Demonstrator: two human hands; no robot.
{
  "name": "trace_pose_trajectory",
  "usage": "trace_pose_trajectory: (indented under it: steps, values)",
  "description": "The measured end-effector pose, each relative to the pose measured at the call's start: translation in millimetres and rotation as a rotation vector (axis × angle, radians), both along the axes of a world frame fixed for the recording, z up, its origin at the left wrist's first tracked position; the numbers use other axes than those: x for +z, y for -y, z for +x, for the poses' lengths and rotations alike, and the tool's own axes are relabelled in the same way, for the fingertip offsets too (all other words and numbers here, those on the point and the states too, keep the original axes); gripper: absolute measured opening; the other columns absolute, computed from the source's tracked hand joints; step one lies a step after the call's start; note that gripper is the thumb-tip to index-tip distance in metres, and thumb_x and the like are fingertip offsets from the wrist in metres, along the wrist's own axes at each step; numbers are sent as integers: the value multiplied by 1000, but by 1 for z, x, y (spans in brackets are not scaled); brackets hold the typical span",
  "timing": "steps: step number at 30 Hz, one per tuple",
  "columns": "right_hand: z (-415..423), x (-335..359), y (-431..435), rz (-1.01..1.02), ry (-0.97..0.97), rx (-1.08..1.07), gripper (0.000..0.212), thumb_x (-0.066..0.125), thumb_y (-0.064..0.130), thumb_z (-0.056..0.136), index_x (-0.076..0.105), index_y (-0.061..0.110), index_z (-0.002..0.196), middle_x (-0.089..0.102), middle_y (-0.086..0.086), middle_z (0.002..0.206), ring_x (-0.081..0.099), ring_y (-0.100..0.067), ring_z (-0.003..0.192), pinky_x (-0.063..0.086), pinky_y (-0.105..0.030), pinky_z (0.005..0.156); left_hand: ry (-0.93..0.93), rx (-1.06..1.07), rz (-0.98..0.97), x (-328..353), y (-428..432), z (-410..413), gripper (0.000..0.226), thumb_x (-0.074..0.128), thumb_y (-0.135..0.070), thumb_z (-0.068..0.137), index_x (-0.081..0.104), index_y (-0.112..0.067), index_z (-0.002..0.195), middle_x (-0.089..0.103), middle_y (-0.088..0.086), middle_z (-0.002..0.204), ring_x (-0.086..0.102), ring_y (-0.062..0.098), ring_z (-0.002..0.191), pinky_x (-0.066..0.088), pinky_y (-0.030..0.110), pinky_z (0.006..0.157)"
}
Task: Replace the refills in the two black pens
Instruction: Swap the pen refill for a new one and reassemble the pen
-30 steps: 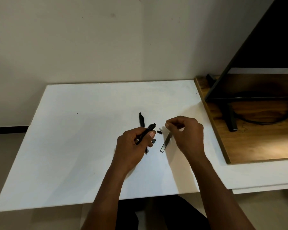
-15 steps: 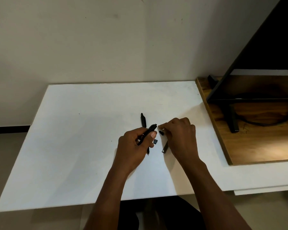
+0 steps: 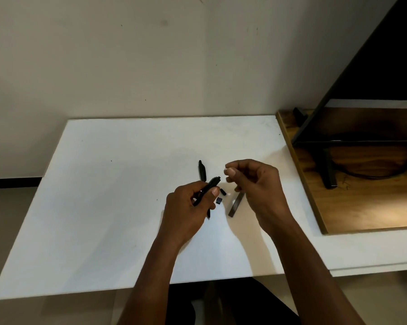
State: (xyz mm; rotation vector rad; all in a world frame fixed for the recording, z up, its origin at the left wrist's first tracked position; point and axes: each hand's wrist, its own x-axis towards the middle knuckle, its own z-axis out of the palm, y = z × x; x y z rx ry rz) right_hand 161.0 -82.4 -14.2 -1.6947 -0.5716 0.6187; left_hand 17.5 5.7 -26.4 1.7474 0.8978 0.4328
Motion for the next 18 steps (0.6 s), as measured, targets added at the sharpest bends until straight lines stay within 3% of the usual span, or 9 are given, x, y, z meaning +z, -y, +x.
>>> trace_pose_trajectory:
  steps: [10,18]
  values:
    - [-6,0,0,-11,-13,84,11,65,2,93,75,6,97,77,-10,83,75,-13,76,56,-24,69,-16,-10,37,-3,-2,0,19,62,-42,94,77,-30,96,74,-9,67,67,0,66,41,3,57]
    - [-4,4,0,-96,186,188,14,59,-1,96,71,5,95,74,-1,76,71,-5,70,55,-17,67,-7,-20,45,-2,-2,-1,19,63,-38,94,78,-28,99,73,-9,64,65,-2,61,40,1,56]
